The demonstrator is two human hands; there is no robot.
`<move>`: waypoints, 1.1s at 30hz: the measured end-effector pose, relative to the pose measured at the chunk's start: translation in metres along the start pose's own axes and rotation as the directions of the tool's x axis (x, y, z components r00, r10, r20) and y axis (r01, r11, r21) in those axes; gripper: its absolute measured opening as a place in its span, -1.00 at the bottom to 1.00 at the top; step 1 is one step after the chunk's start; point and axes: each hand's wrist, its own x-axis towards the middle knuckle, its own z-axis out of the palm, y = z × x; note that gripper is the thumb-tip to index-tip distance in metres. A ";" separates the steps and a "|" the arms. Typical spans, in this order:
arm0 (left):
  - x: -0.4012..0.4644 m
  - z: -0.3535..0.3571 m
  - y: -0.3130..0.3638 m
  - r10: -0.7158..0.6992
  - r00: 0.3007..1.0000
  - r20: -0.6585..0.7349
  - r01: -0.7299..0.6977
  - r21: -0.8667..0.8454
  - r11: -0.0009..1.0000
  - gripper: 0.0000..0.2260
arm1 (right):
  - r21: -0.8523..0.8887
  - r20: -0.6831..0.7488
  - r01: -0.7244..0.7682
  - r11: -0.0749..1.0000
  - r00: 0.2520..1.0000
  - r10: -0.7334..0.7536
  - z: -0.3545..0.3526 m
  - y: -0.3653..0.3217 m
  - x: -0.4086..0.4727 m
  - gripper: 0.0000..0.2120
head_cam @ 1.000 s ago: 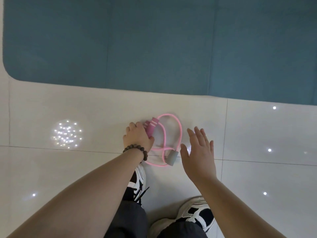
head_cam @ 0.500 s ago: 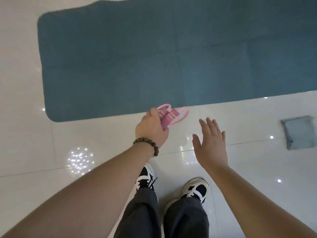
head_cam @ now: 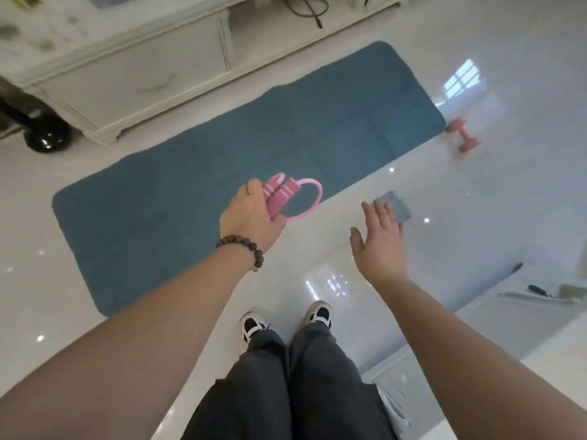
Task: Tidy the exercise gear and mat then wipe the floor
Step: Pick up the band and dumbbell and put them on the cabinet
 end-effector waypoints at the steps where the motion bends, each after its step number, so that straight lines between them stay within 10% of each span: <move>1: -0.005 -0.010 0.014 0.027 1.000 0.000 -0.027 -0.003 1.000 -0.61 | 0.000 -0.017 -0.026 1.000 1.000 0.026 -0.016 0.005 -0.009 -0.50; 14: -0.027 -0.014 0.209 0.309 0.936 0.168 -0.319 0.038 0.947 -0.66 | 0.103 -0.168 -0.353 0.930 0.915 0.366 -0.139 0.134 -0.069 -0.49; 33: 0.001 0.107 0.540 0.342 0.934 0.106 -0.349 0.056 0.935 -0.75 | 0.173 -0.185 -0.331 0.928 0.914 0.361 -0.299 0.407 0.032 -0.50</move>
